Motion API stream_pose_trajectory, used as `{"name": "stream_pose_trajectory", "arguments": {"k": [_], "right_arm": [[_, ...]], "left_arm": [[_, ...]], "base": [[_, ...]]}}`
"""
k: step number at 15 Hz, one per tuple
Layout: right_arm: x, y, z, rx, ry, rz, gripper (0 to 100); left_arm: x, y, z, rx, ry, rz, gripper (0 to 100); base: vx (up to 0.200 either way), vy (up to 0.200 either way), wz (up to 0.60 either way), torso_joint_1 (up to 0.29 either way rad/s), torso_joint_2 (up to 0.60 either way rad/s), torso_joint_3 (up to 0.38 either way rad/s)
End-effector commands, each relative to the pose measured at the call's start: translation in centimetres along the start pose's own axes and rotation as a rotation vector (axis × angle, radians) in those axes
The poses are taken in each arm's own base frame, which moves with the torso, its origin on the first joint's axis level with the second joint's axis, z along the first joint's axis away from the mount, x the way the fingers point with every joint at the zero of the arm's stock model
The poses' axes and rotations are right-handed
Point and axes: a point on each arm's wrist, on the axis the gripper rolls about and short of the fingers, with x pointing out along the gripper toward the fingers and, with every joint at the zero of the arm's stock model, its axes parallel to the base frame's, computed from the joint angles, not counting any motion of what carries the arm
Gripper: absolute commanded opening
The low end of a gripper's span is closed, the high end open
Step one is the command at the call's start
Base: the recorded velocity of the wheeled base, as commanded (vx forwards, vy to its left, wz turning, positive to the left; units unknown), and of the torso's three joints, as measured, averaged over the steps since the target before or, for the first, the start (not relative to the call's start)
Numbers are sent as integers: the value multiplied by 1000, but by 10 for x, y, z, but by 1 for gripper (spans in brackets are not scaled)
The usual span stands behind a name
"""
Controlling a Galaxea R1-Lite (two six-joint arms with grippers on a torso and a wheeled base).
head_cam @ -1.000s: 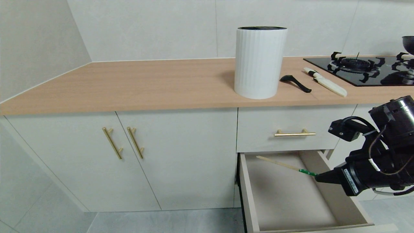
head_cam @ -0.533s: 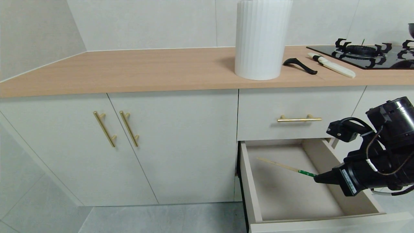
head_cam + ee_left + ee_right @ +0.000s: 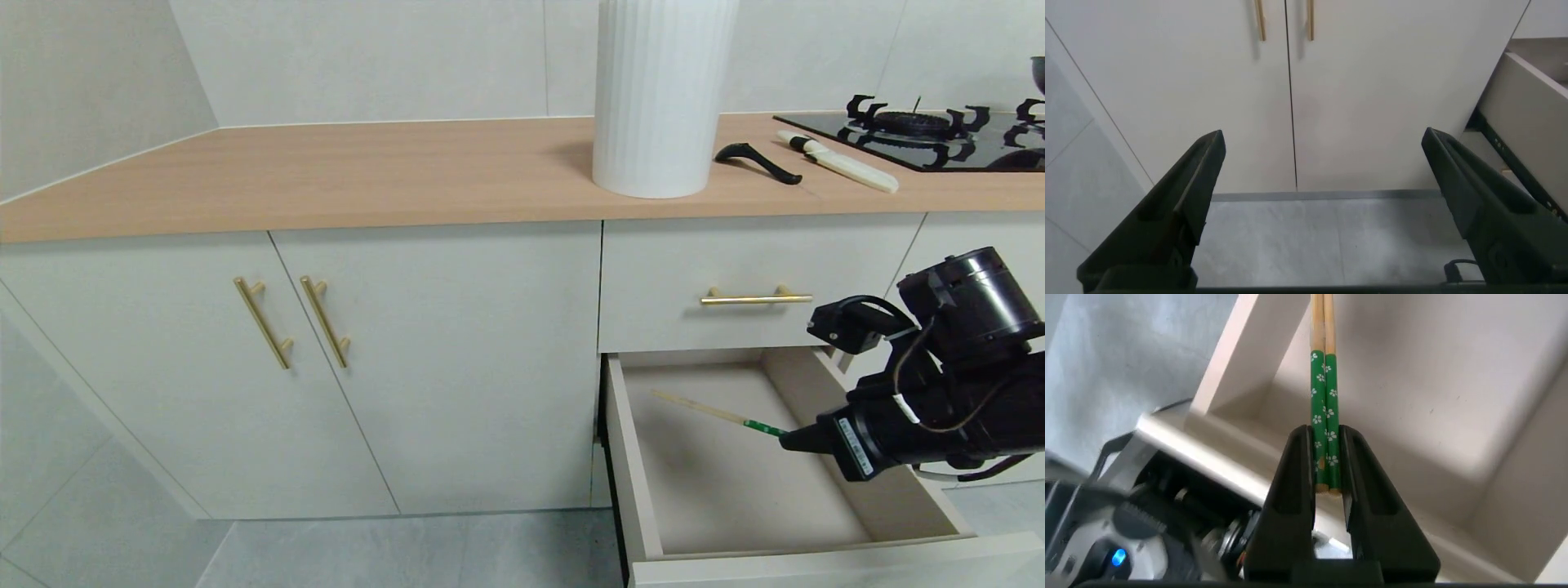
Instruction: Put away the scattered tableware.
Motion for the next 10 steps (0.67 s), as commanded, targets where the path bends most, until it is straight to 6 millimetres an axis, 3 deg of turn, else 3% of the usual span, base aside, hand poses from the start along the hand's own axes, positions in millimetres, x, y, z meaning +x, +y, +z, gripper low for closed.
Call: {"name": "stream_pose_trajectory", "arguments": {"k": [1, 5, 6, 7, 8, 10], "right_arm": [[37, -7, -1, 11, 76, -67, 0], [90, -16, 7, 136, 12, -130, 0], [90, -16, 7, 136, 12, -130, 0], [120, -14, 2, 151, 12, -164, 0], [128, -14, 0, 157, 12, -175, 0], [163, -5, -2, 221, -38, -195, 0]], "left_arm": [[0, 0, 0, 0, 0, 0, 100], [0, 0, 0, 0, 0, 0, 100], [0, 0, 0, 0, 0, 0, 100], [0, 0, 0, 0, 0, 0, 100], [0, 0, 0, 0, 0, 0, 100], [0, 0, 0, 0, 0, 0, 100]], "base": [[0, 0, 0, 0, 0, 0], [0, 0, 0, 0, 0, 0], [0, 0, 0, 0, 0, 0], [0, 0, 0, 0, 0, 0], [0, 0, 0, 0, 0, 0], [0, 0, 0, 0, 0, 0]]}}
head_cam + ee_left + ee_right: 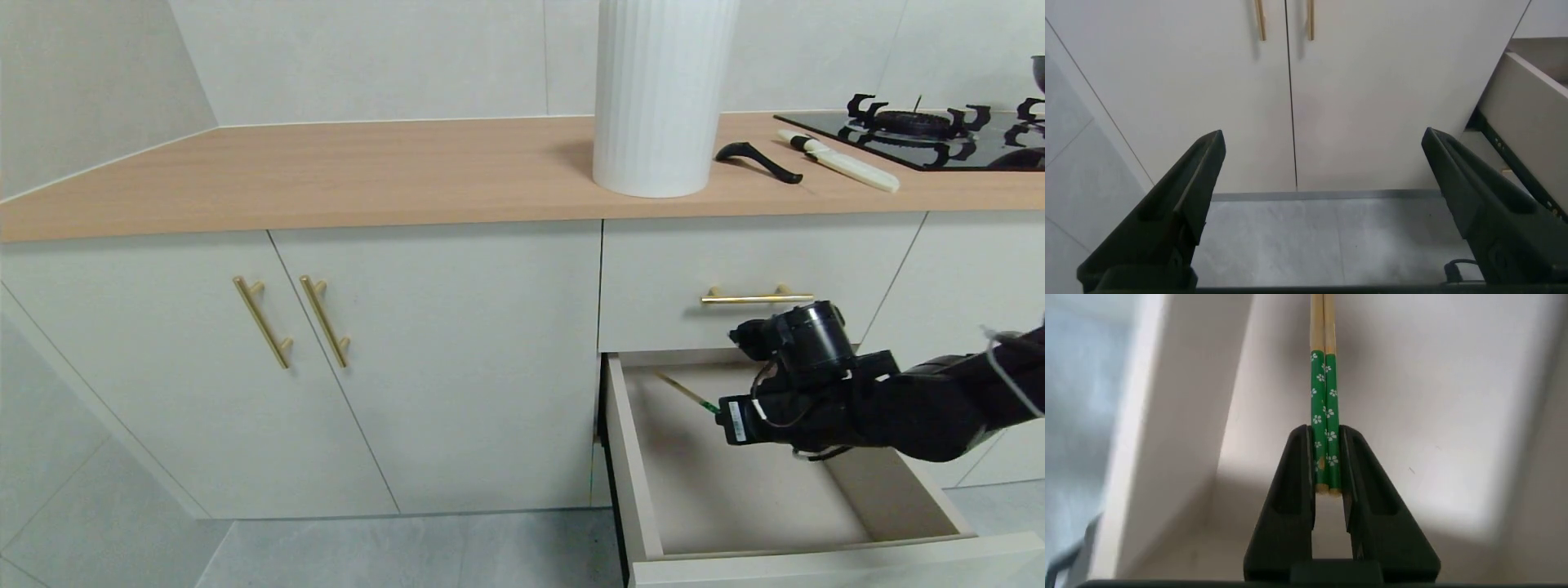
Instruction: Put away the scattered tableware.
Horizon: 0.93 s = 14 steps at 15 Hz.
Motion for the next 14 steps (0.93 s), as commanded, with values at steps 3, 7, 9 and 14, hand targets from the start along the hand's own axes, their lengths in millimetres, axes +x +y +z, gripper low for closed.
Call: {"name": "stream_pose_trajectory", "arguments": {"k": [3, 7, 9, 14], "right_arm": [[59, 10, -24, 42, -14, -59, 0], [73, 9, -31, 45, 7, -69, 0], [85, 9, -42, 36, 47, -79, 0], [98, 7, -55, 23, 98, -101, 0]], "left_arm": [[0, 0, 0, 0, 0, 1, 100], [0, 0, 0, 0, 0, 1, 100], [0, 0, 0, 0, 0, 1, 100], [0, 0, 0, 0, 0, 1, 100]], "base": [[0, 0, 0, 0, 0, 0], [0, 0, 0, 0, 0, 0], [0, 0, 0, 0, 0, 0], [0, 0, 0, 0, 0, 0]]}}
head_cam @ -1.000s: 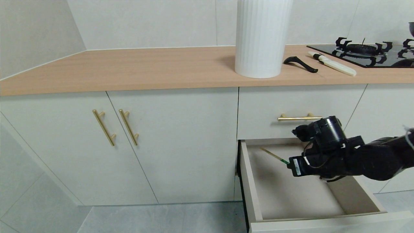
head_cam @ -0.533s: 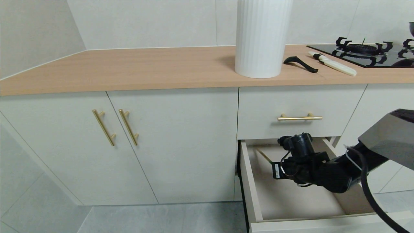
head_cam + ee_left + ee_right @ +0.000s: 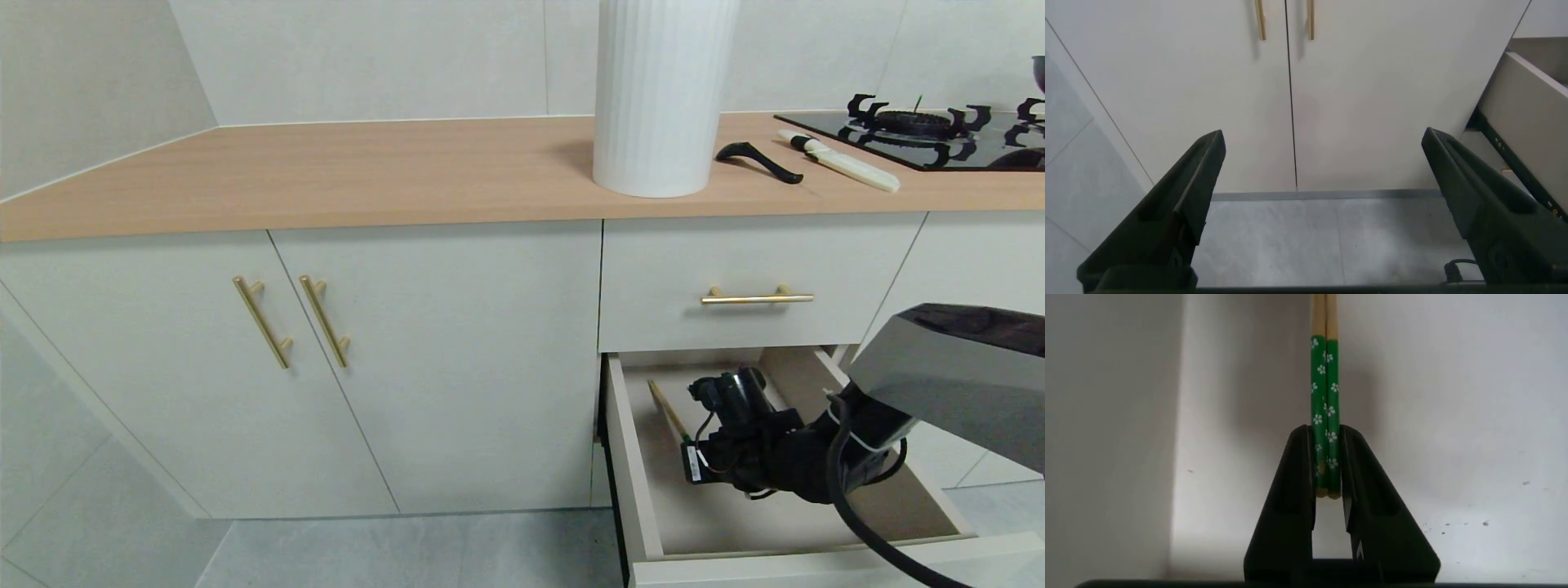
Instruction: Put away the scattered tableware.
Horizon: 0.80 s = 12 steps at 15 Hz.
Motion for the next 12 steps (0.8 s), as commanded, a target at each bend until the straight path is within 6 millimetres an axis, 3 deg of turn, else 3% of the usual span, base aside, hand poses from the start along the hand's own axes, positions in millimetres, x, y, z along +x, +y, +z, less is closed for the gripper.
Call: {"name": "stream_pose_trajectory", "arguments": {"k": [1, 12], "right_arm": [[8, 0, -7, -7, 26, -5, 0], [18, 1, -10, -9, 35, -22, 0]], "left_arm": [[0, 0, 0, 0, 0, 0, 100], [0, 0, 0, 0, 0, 0, 100]], "base": [[0, 0, 0, 0, 0, 0], [0, 0, 0, 0, 0, 0]]}}
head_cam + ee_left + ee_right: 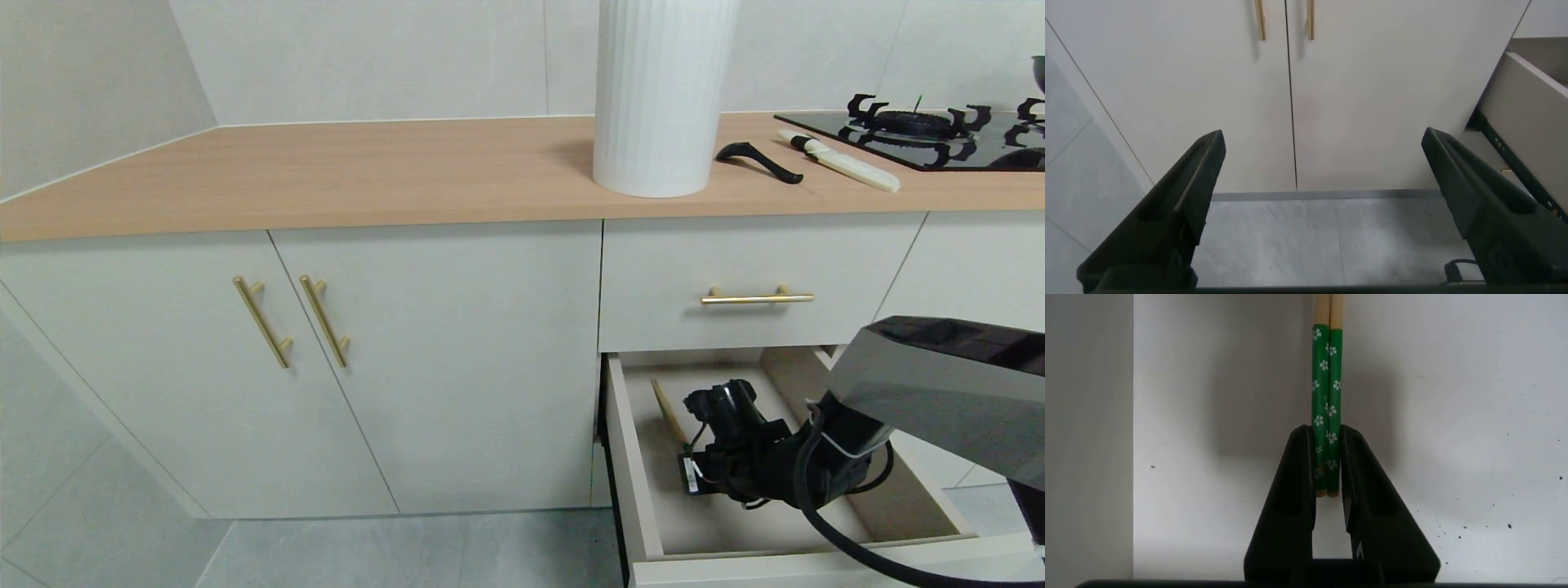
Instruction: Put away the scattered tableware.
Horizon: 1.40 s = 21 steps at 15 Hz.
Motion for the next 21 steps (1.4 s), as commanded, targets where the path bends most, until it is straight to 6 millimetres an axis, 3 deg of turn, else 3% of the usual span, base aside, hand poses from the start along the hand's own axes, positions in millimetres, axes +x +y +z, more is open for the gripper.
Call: {"name": "stream_pose_trajectory", "arguments": {"k": [1, 8, 10, 15, 21], "right_arm": [[0, 0, 1, 0, -2, -2, 100], [-6, -1, 2, -1, 2, -4, 100], [-21, -3, 7, -5, 28, -11, 100], [-85, -15, 14, -97, 191, -17, 100], [-106, -19, -8, -263, 426, -43, 100]], "left_arm": [[0, 0, 0, 0, 0, 0, 100], [0, 0, 0, 0, 0, 0, 100], [0, 0, 0, 0, 0, 0, 100], [0, 0, 0, 0, 0, 0, 100], [0, 0, 0, 0, 0, 0, 100]], "base": [[0, 0, 0, 0, 0, 0], [0, 0, 0, 0, 0, 0], [0, 0, 0, 0, 0, 0], [0, 0, 0, 0, 0, 0], [0, 0, 0, 0, 0, 0]]}}
